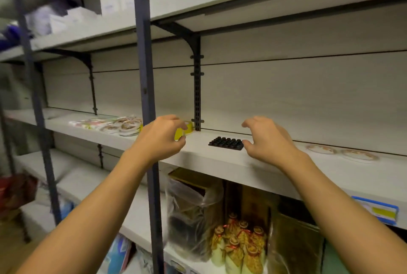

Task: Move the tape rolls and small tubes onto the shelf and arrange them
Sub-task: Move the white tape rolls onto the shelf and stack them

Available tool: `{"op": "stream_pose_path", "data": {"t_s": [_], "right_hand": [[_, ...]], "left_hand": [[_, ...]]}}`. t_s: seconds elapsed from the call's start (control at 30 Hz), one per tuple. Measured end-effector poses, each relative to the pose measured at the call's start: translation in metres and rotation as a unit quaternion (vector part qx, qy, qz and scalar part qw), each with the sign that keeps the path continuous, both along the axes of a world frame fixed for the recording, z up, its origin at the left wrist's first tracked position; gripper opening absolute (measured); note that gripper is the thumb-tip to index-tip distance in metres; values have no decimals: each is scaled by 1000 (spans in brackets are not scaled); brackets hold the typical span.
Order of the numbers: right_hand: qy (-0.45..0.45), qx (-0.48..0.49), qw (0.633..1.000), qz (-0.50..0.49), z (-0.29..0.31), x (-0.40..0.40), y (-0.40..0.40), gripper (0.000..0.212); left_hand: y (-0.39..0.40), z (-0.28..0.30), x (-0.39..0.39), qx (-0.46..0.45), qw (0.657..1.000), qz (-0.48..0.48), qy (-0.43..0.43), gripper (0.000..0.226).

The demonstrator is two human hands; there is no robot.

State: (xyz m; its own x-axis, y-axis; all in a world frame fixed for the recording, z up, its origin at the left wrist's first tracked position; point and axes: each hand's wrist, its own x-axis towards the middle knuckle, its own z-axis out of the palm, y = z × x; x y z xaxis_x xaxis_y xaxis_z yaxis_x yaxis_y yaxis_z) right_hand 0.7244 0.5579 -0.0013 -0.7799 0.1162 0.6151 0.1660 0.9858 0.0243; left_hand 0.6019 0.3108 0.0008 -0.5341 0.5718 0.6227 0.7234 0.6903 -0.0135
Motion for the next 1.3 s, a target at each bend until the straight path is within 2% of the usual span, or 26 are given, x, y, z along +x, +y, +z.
{"op": "stream_pose_path", "data": {"t_s": [0.43,0.83,1.0,1.3], "right_hand": [[10,-3,1000,20,1,-113,-140,41],[28,16,995,90,-1,-199,-248,42],[32,28,993,110,-4,-253,-276,42],[9,6,996,88,-6,-358,-290,42]], "left_hand": [[-128,2,-113,7,1000,-1,16,31],[-221,-8,-206,18,1000,18,9,32],[-245,-13,-257,14,999,32,11,34],[-260,-4,-359,-2,1000,27,14,35]]}}
